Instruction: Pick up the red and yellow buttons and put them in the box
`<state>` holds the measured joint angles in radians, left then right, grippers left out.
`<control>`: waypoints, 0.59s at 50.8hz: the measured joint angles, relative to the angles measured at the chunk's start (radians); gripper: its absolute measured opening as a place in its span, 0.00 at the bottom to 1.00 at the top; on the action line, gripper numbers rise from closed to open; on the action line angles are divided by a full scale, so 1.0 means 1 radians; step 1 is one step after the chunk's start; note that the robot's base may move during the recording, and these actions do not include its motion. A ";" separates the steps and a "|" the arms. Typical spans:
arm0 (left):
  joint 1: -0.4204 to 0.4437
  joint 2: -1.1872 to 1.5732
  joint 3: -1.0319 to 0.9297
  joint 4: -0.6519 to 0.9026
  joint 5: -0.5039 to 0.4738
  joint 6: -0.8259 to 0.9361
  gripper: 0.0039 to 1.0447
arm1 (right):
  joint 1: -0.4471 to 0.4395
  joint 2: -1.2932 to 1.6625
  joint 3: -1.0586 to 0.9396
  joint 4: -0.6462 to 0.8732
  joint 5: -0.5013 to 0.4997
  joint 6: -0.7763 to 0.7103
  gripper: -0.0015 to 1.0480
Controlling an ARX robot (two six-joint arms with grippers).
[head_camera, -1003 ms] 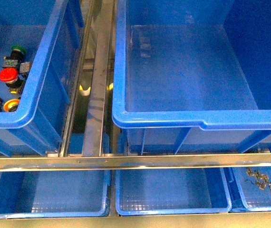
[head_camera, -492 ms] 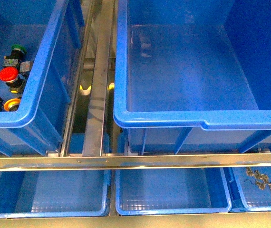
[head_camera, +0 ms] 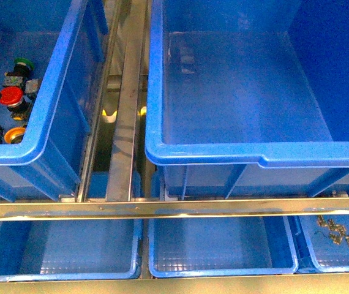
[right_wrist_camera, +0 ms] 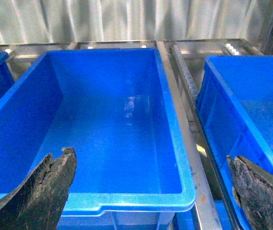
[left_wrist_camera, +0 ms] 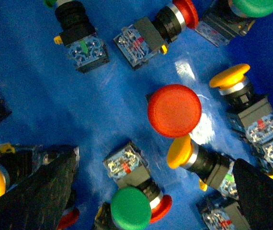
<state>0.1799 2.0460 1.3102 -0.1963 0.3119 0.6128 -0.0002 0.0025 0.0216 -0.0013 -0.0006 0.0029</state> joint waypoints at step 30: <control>-0.066 0.163 0.128 -0.016 0.003 -0.035 0.93 | 0.000 0.000 0.000 0.000 0.000 0.000 0.94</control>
<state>0.1135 2.2093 1.4380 -0.2119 0.3153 0.5777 -0.0002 0.0025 0.0216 -0.0013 -0.0006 0.0025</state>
